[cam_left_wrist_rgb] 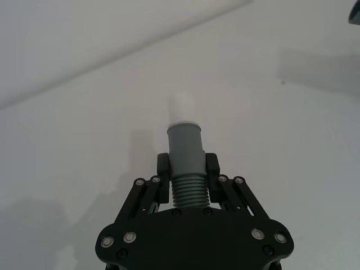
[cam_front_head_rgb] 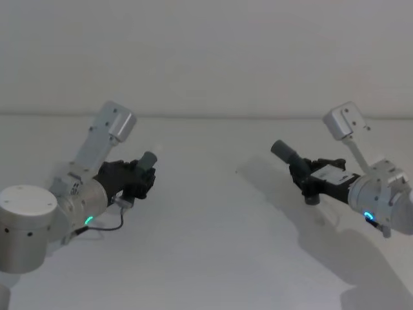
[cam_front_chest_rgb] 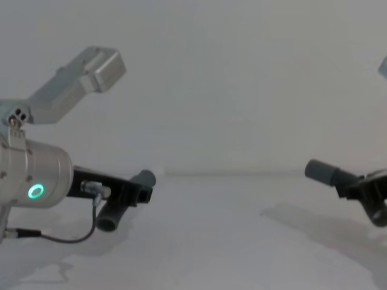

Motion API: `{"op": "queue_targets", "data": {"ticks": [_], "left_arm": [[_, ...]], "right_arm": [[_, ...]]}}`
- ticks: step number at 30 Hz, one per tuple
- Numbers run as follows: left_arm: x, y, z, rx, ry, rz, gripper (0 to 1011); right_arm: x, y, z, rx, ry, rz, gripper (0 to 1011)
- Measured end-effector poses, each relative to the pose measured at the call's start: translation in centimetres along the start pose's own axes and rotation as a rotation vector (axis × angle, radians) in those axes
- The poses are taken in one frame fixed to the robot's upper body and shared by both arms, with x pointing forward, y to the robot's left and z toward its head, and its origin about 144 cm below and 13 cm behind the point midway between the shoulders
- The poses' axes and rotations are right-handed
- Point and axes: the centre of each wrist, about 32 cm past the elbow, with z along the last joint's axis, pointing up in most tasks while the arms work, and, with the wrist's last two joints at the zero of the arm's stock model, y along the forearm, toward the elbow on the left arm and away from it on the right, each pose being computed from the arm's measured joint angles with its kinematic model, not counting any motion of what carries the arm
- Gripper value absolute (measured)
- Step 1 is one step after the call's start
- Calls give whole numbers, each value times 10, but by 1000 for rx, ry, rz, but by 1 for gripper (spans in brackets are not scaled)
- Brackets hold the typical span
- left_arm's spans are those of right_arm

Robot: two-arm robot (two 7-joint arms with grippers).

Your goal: Use both hands to pick up one end of the pipe from the table, align the ends, and insert them.

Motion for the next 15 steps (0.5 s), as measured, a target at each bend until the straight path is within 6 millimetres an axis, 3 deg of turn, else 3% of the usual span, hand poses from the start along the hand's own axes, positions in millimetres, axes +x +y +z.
{"op": "queue_targets", "data": {"ticks": [15], "left_arm": [[32, 9, 8, -92, -86, -133, 367]], "right_arm": [[20, -14, 6, 90, -123, 77, 295]]}}
